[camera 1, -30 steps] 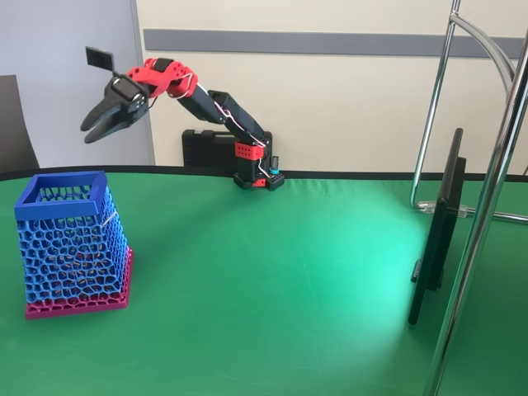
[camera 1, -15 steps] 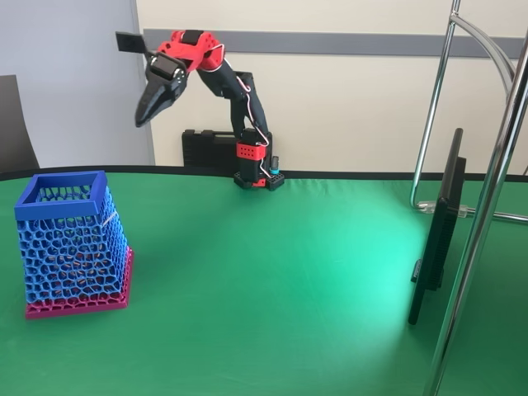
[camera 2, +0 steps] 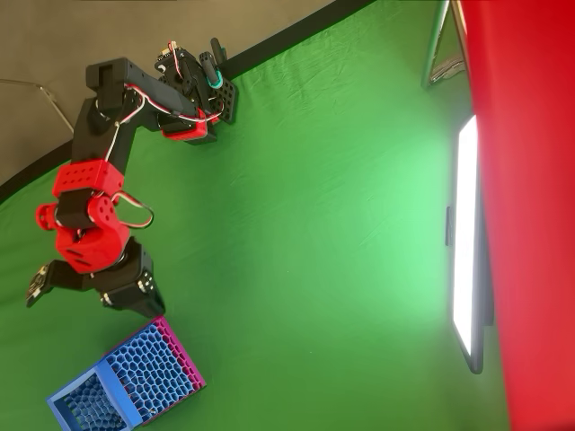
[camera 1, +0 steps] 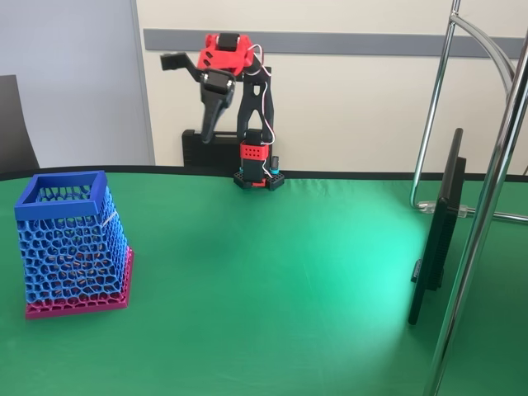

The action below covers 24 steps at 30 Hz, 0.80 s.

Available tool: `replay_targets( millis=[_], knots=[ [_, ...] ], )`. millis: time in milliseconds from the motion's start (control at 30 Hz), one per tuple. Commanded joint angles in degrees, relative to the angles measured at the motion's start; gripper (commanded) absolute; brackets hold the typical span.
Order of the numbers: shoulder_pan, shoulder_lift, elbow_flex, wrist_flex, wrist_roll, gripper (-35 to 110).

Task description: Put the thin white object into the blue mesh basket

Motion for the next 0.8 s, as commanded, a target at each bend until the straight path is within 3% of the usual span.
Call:
replay_targets(
  millis=[0,233,600,767],
  knots=[
    [-2.9,8.6,11.5,-5.1,2.1,1],
    [-9.8,28.4,45.2,-22.7,5.6,1],
    [-12.2,51.0,78.7,-38.9,8.6,1],
    [-12.8,59.9,88.2,-40.3,8.3,1]
  ],
)
